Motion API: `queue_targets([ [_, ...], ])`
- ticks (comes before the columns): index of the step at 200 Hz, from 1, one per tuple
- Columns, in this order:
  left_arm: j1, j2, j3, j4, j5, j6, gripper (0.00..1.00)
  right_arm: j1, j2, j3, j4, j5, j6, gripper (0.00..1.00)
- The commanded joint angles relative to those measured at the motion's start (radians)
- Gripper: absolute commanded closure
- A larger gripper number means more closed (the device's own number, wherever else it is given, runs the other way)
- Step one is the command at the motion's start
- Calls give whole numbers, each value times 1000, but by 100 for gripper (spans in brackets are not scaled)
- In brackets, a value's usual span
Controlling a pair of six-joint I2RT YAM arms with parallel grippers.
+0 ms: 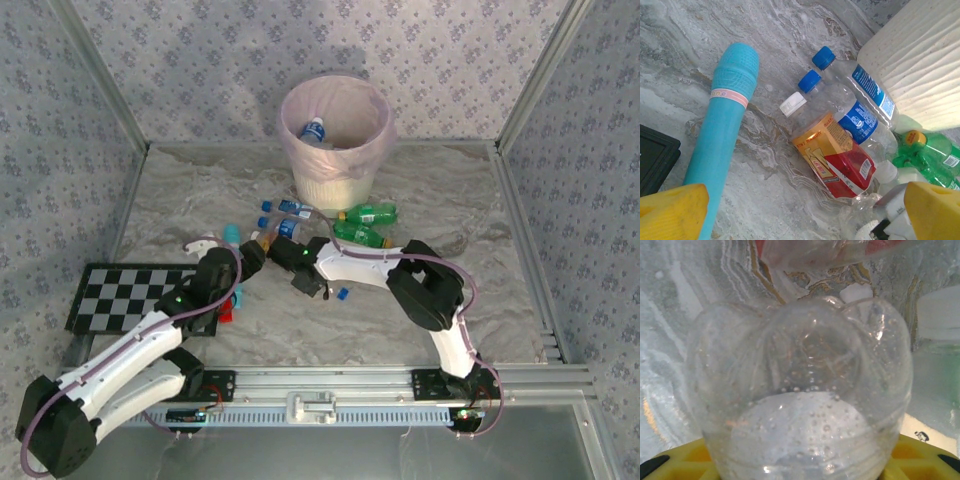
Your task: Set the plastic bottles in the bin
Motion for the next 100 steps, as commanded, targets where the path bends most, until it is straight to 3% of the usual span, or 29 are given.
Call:
queue_targets([
  [1,7,6,25,20,11,-10,0,-9,-102,-38,46,-50,19,51],
  [49,10,10,21,27,20,-30,0,-68,-335,-146,211,-160,51,53],
  [100,8,62,23,58,25,-33,0,-231,-592,-279,465,-383,126,54],
])
